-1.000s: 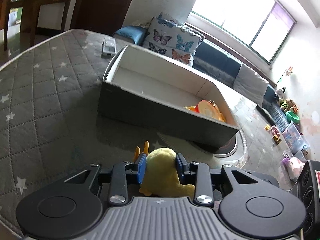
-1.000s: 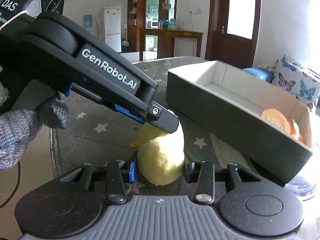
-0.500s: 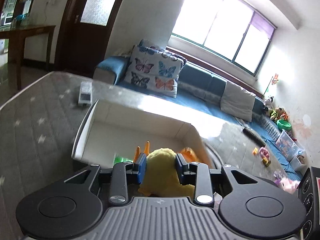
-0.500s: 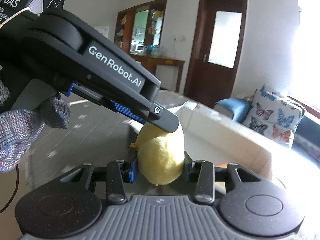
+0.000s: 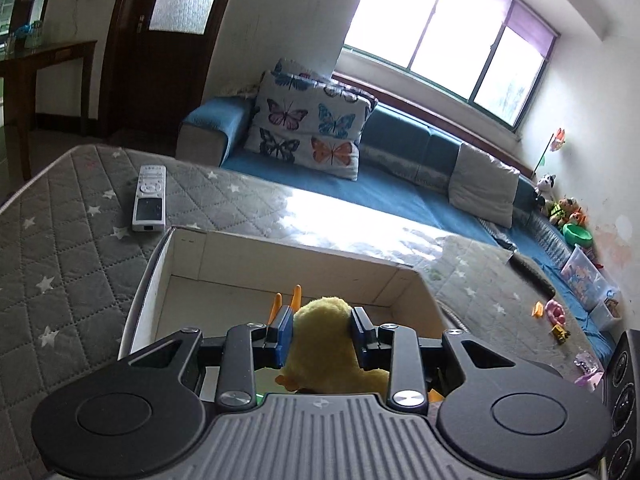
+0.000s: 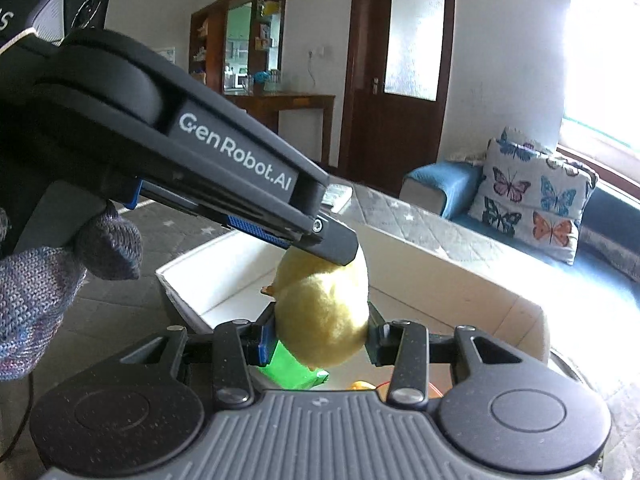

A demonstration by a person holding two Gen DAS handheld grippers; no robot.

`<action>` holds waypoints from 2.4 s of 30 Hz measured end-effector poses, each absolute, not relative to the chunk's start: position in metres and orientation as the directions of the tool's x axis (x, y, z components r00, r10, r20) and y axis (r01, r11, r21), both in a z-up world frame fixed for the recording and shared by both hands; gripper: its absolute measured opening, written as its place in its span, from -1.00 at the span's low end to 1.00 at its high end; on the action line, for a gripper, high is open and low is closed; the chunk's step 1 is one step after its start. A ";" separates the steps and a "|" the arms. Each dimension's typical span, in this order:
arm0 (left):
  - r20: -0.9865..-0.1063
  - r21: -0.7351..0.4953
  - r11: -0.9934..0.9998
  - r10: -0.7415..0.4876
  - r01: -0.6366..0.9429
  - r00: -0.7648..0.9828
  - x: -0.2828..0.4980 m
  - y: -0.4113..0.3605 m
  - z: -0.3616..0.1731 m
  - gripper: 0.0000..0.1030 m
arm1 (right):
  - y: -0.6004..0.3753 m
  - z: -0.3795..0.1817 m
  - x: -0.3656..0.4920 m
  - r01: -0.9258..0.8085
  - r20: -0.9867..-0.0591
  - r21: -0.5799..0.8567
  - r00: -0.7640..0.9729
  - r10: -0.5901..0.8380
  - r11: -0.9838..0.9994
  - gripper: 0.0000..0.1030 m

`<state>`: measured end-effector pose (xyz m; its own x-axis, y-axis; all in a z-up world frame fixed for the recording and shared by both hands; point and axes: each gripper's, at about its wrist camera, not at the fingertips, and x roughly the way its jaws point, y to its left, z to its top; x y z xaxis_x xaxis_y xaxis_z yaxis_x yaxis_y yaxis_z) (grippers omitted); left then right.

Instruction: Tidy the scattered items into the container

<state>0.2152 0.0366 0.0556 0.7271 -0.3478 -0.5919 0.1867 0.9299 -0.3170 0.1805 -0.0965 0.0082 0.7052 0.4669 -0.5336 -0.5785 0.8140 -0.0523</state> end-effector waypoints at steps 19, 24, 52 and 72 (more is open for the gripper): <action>-0.661 -0.345 0.930 -0.337 0.127 0.670 0.247 0.041 0.024 -0.47 | -0.090 -0.009 0.193 -0.548 -0.590 -0.061 0.694 0.413 0.834 -0.13; -0.656 -0.341 0.932 -0.331 0.125 0.678 0.238 0.040 0.028 -0.47 | -0.096 -0.004 0.187 -0.543 -0.574 -0.055 0.704 0.419 0.838 -0.12; -0.650 -0.262 0.963 -0.220 0.057 0.727 0.134 0.023 0.041 -0.44 | -0.145 0.007 0.103 -0.464 -0.499 -0.076 0.784 0.369 0.883 1.00; -0.685 -0.213 0.977 -0.157 0.010 0.711 0.093 0.012 0.015 -0.44 | -0.164 -0.023 0.082 -0.352 -0.585 0.051 0.748 0.314 0.935 1.00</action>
